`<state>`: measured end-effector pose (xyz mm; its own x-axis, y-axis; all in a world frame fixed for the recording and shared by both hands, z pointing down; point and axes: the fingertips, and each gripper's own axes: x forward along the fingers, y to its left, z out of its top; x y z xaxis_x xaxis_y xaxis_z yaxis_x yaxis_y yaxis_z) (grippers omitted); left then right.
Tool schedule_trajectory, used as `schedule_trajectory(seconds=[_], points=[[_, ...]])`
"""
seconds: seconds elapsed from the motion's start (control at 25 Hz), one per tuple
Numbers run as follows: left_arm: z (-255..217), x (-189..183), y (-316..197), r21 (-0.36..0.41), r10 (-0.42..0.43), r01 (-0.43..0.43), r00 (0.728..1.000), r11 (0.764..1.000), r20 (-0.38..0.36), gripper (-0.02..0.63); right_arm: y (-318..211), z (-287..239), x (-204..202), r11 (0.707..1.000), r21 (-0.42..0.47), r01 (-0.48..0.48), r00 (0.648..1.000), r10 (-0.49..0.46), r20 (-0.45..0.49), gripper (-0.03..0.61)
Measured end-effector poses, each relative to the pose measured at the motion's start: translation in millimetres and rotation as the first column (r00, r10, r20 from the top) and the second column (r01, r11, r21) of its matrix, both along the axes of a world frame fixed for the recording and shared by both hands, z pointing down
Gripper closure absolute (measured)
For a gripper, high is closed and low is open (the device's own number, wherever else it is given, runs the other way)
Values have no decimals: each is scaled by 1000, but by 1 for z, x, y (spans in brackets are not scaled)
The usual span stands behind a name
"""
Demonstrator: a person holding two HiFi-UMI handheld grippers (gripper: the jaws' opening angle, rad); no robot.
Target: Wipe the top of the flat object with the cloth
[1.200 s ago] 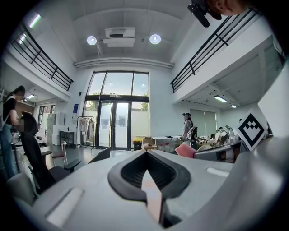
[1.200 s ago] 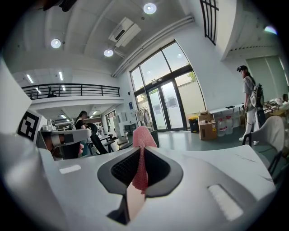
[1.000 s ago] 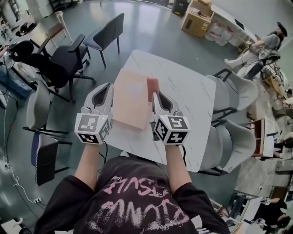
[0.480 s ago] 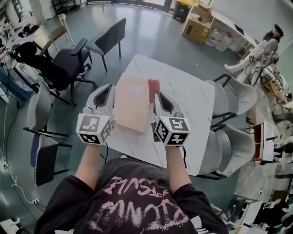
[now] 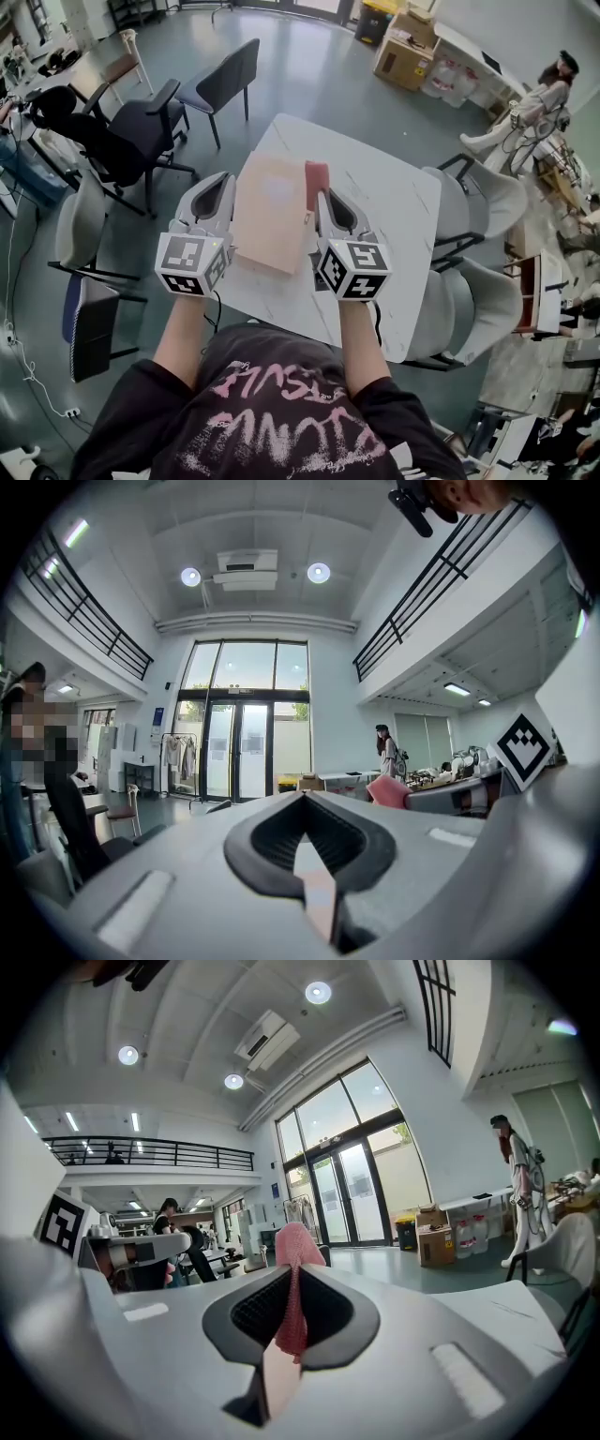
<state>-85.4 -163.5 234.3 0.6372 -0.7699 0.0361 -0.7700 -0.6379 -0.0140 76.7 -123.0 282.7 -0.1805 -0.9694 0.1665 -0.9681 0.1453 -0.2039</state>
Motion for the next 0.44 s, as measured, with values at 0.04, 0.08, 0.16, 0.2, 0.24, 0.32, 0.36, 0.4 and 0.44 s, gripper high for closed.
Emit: schedule_trajectory(seconds=[0.04, 0.08, 0.16, 0.2, 0.24, 0.32, 0.36, 0.4, 0.44], points=[[-1, 1, 0, 2, -1, 1, 1000, 1000, 1, 614, 0, 0, 0, 1000, 0, 1, 1000, -1, 1, 534], [-1, 1, 0, 4, -2, 2, 1000, 1000, 3, 614, 0, -1, 1, 1000, 1, 2, 1000, -2, 1, 534], [-1, 3, 0, 9, -5, 5, 1000, 1000, 9, 614, -1, 0, 1, 1000, 1, 3, 1000, -3, 3, 534], [-1, 3, 0, 11, -5, 5, 1000, 1000, 12, 614, -1, 0, 0, 1000, 1, 4, 1000, -4, 3, 534], [-1, 3, 0, 12, -5, 5, 1000, 1000, 13, 614, -1, 1, 0, 1000, 1, 4, 1000, -4, 3, 534], [-1, 4, 1, 13, -4, 4, 1000, 1000, 13, 614, 0, 1, 1, 1000, 1, 5, 1000, -5, 2, 534], [-1, 4, 1, 13, -4, 3, 1000, 1000, 12, 614, 0, 2, 2, 1000, 1, 6, 1000, -6, 2, 534], [-1, 5, 2, 13, -4, 4, 1000, 1000, 12, 614, 0, 2, 2, 1000, 1, 6, 1000, -6, 2, 534], [-1, 5, 2, 14, -4, 4, 1000, 1000, 12, 614, 1, 3, 2, 1000, 1, 6, 1000, -6, 1, 534]])
